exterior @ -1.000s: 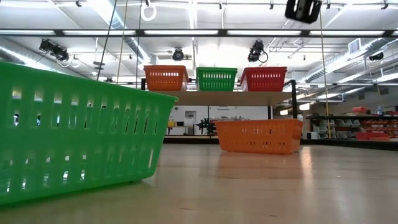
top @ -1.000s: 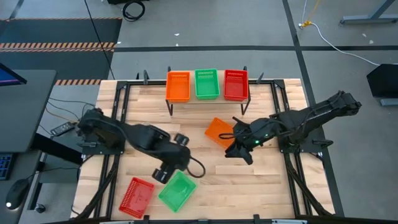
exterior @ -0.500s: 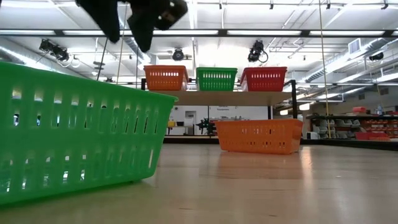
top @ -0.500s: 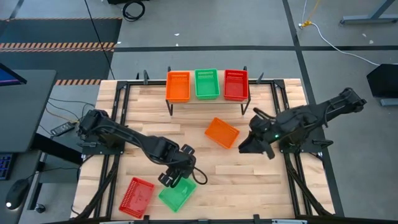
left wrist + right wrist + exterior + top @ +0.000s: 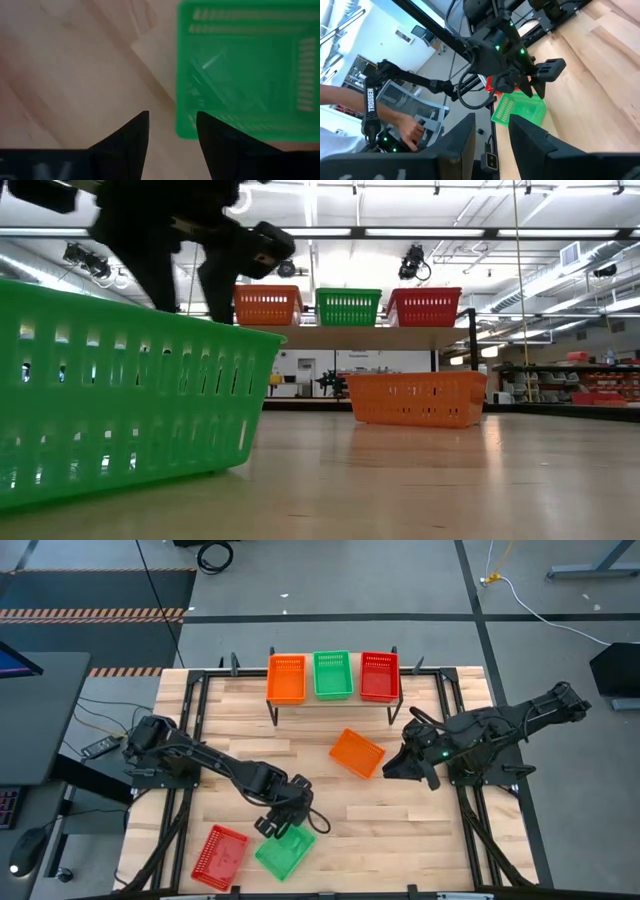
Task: Stack baskets on shelf by color
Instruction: Stack the green bin on the green bins on the shelf
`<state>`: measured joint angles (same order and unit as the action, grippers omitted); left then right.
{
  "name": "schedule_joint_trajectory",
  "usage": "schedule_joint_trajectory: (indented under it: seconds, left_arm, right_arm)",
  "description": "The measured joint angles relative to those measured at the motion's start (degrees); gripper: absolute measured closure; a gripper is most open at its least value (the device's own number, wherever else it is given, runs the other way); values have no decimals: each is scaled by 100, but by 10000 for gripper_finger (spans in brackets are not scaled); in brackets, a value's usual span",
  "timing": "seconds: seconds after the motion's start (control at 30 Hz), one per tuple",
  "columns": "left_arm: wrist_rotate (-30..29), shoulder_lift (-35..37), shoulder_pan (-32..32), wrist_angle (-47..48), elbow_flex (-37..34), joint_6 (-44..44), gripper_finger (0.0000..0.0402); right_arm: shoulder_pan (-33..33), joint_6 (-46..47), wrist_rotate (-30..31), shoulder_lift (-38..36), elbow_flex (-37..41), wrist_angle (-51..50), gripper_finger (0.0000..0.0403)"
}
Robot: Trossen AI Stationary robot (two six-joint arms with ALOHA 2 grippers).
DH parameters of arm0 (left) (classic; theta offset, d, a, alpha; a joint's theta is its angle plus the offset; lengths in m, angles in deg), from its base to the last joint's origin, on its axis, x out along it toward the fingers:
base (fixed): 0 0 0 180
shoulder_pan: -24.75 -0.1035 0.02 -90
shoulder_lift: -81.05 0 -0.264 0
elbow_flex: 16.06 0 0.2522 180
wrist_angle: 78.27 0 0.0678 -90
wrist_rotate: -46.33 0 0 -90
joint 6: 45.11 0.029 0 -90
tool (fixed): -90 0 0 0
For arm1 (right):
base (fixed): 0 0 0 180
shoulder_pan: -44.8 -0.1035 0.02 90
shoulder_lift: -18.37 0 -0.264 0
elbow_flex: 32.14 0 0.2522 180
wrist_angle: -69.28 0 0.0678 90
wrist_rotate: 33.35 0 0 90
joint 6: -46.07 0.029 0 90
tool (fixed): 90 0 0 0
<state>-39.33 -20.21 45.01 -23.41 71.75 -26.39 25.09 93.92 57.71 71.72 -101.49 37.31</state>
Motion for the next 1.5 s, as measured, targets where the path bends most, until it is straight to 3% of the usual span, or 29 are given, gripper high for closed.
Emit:
schedule_joint_trajectory:
  seconds: [0.27,0.4,0.57,0.77,1.0,1.1,1.23,1.5]
  left_arm:
    - [30,0,-14,-450,-67,42,230]
    - [422,0,-36,-412,-67,182,230]
    - [465,0,-69,-469,-67,352,230]
    - [567,-284,-169,-460,-69,339,230]
    - [490,-579,-214,-673,-64,141,230]
    - [472,-579,-266,-720,-64,118,230]
    - [487,-579,-426,-705,-64,94,230]
    - [293,-579,-1006,-689,-64,-100,230]
  right_arm:
    - [9,15,-63,2,0,-240,280]
    - [9,-23,-64,2,0,-200,280]
    - [9,-238,-63,4,0,-185,280]
    - [223,192,244,4,-2,-6,269]
    - [539,-909,1017,52,-2,1214,257]
    - [761,-1080,1013,103,-13,1550,253]
    - [925,-1292,776,213,-11,1093,229]
    - [948,-1297,813,426,-2,388,142]
